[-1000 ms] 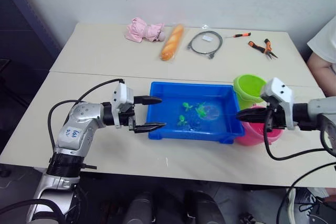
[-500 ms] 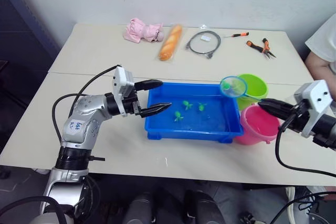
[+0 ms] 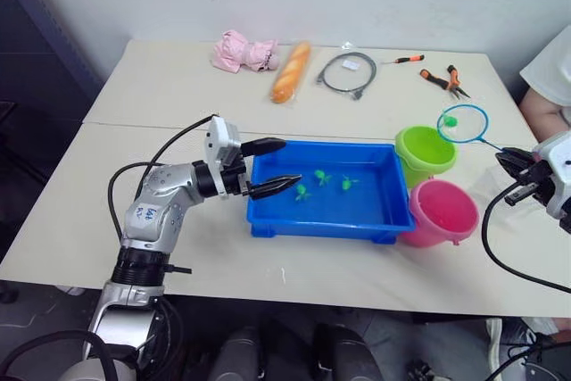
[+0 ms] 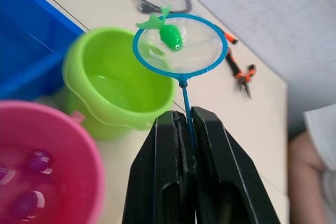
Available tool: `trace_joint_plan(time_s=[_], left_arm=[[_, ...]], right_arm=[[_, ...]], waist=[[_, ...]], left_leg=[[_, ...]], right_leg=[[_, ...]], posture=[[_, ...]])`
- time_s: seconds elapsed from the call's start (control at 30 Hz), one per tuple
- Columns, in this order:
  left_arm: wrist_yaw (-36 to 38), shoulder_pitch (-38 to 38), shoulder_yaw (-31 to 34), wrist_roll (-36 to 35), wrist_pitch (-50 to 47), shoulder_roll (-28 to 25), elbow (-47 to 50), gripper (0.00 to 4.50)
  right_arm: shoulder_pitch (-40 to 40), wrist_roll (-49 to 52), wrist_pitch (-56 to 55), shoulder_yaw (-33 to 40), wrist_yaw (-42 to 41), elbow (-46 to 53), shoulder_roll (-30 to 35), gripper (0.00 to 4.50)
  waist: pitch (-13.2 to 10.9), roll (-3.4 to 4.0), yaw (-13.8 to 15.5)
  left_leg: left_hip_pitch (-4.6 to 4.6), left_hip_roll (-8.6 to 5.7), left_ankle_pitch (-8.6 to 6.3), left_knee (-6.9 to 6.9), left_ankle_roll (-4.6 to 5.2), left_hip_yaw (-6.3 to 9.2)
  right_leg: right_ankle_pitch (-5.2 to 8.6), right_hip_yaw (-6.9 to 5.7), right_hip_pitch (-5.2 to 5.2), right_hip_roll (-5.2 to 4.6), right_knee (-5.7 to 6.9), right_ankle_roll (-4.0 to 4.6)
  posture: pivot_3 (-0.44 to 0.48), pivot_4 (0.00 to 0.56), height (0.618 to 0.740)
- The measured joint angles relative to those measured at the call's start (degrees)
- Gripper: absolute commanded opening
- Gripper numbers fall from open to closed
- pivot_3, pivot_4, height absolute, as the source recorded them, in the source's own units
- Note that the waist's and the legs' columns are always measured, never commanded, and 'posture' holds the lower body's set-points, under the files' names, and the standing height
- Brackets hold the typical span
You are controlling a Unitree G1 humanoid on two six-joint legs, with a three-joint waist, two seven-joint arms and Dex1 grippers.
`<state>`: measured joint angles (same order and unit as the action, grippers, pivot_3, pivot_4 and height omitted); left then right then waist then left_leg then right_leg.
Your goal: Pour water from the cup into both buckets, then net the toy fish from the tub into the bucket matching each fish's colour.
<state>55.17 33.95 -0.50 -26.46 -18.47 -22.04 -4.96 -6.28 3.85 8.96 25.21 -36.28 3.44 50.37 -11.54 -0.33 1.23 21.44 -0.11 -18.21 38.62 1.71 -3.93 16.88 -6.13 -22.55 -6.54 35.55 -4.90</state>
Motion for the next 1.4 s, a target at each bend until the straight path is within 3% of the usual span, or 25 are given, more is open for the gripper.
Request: trace_joint_plan(time_s=[0.23, 0.53, 1.0, 1.4], left_arm=[[-0.6, -0.56, -0.44, 0.13, 0.01, 0.19, 0.07, 4.39], [-3.22, -0.17, -0.52, 0.02, -0.16, 2.41, 0.26, 4.39], [-2.43, 3.64, 0.0, -1.49, 1.04, 6.31, 1.54, 4.39], [-1.77, 3.86, -0.14, -1.4, 2.27, 6.65, 0.26, 4.39]], right_arm=[[0.0, -13.23, -19.08, -5.73, 8.96, -9.84, 2.19, 0.0], [-1.97, -29.57, -33.84, -11.91, 22.94, -16.84, 7.37, 0.0], [-1.46, -46.72, -37.17, -16.52, 41.81, -19.97, 10.72, 0.0], [-1.87, -50.76, -37.63, -20.33, 48.5, -22.06, 11.78, 0.0]], waist=[[0.0, 0.0, 0.0], [0.0, 0.0, -0.03], [0.0, 0.01, -0.11], [0.0, 0.01, -0.07]], left_leg=[[-0.02, 0.0, 0.02, 0.0, -0.03, -0.02], [-0.02, 0.02, 0.06, 0.02, -0.09, -0.01], [-0.02, 0.05, 0.12, 0.02, -0.18, -0.02], [-0.03, 0.06, 0.14, 0.01, -0.21, -0.02]], right_leg=[[0.0, 0.02, 0.0, 0.01, -0.01, 0.0], [0.0, 0.03, 0.0, 0.02, -0.03, 0.01], [0.02, 0.05, 0.01, 0.09, -0.03, 0.02], [0.03, 0.05, 0.01, 0.12, -0.03, 0.04]], posture=[[0.0, 0.15, 0.74], [0.0, 0.15, 0.74], [0.0, 0.15, 0.74], [0.0, 0.15, 0.74]])
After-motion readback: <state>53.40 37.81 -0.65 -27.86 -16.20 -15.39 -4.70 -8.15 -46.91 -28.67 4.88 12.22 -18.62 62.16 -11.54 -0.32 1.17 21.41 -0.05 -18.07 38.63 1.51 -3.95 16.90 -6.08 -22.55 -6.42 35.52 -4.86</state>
